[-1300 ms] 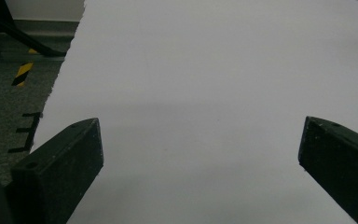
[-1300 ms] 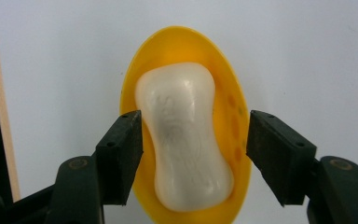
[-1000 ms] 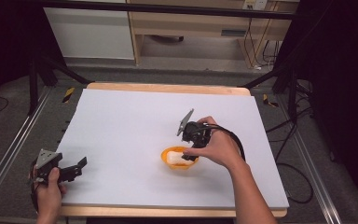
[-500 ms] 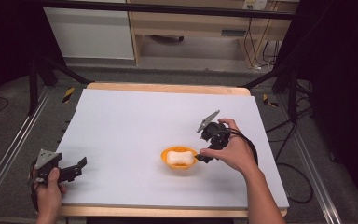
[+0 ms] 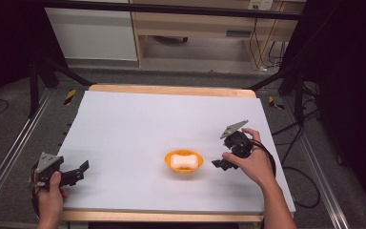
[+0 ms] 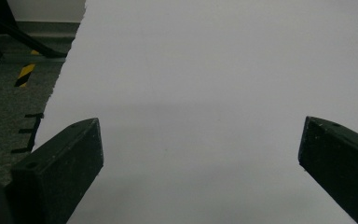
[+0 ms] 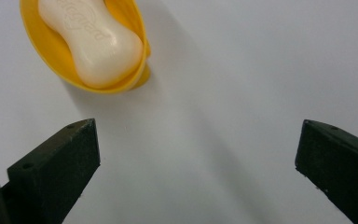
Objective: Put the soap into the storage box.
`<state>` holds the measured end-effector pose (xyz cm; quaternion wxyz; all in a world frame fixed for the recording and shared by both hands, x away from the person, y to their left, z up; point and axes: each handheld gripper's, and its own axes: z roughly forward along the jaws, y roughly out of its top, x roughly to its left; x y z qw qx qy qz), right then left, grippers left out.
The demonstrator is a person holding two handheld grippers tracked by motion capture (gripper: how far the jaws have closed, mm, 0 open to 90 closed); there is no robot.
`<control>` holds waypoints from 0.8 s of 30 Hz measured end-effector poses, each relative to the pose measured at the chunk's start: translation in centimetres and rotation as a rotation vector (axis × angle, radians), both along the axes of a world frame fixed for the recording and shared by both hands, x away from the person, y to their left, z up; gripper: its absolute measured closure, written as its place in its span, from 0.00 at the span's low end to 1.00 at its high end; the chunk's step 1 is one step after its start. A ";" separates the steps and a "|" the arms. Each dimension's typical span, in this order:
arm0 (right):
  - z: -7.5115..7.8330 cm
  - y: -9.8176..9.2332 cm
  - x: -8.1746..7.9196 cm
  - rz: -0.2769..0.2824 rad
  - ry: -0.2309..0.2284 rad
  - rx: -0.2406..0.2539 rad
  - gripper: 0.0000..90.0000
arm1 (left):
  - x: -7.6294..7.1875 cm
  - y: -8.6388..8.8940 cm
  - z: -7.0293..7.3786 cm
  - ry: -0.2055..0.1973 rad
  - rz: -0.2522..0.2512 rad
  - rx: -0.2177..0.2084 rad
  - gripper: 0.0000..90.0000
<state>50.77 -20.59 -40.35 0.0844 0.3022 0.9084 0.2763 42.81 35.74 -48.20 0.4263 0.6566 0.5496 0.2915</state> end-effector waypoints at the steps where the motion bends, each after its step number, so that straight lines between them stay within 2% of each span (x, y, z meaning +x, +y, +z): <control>1: -0.2 -0.3 -0.1 -0.012 -0.003 0.000 0.01 | 0.0 0.0 0.0 0.000 0.000 0.000 0.00; 9: -2.0 -2.9 -1.0 -0.072 -0.003 0.052 0.01 | 0.0 0.0 0.0 -0.002 0.002 0.001 0.00; 15: -2.9 -4.5 -1.7 -0.124 -0.012 0.069 0.01 | 0.0 0.0 0.0 0.000 0.001 0.002 0.00; 24: -4.0 -7.2 -3.0 -0.183 -0.062 0.120 0.01 | 0.0 0.0 0.0 0.000 0.001 0.002 0.00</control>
